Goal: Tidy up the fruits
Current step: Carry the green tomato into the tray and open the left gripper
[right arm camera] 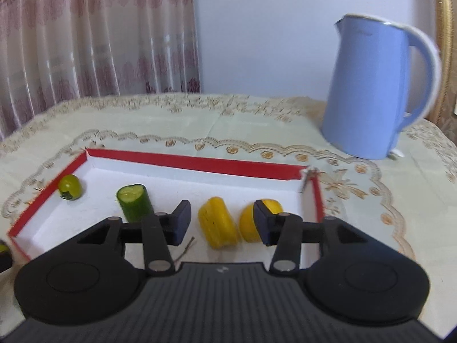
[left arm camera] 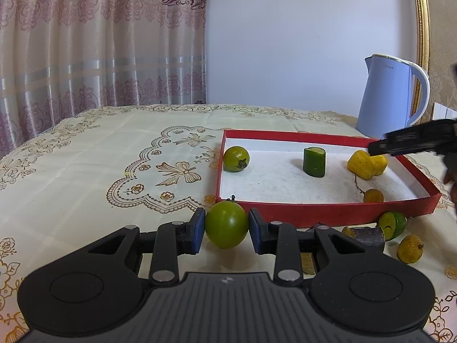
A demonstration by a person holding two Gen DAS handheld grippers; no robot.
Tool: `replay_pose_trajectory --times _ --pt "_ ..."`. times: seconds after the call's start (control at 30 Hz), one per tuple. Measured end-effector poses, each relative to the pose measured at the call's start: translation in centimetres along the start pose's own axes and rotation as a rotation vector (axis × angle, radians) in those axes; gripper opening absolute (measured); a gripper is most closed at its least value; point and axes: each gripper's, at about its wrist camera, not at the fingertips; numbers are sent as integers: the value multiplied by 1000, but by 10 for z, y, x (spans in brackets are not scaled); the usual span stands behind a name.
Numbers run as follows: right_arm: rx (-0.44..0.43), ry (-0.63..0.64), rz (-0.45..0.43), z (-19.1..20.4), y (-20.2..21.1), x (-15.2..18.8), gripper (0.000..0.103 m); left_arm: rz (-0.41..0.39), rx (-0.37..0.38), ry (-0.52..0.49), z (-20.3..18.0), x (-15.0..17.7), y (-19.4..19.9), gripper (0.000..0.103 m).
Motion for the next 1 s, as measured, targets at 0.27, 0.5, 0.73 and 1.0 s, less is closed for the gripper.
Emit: replay_pose_trajectory --times 0.27,0.5,0.73,1.0 --pt "-44 -206 -133 -7 43 50 55 -5 -3 -9 -2 0 2 32" --pt "-19 -233 -202 -18 50 58 55 -15 -12 -30 -6 0 4 32" --pt "-19 -235 -212 -20 51 61 61 -11 -12 -37 -9 -2 6 32" --pt "-17 -221 -214 -17 54 61 61 -31 7 -55 -23 -15 11 32"
Point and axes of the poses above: each gripper's, at about its wrist camera, not at the fingertips, and y roughly against the way its jaws point, z to its left, x to its underside, and after that the axes turned 15 degrees about y, right-handed
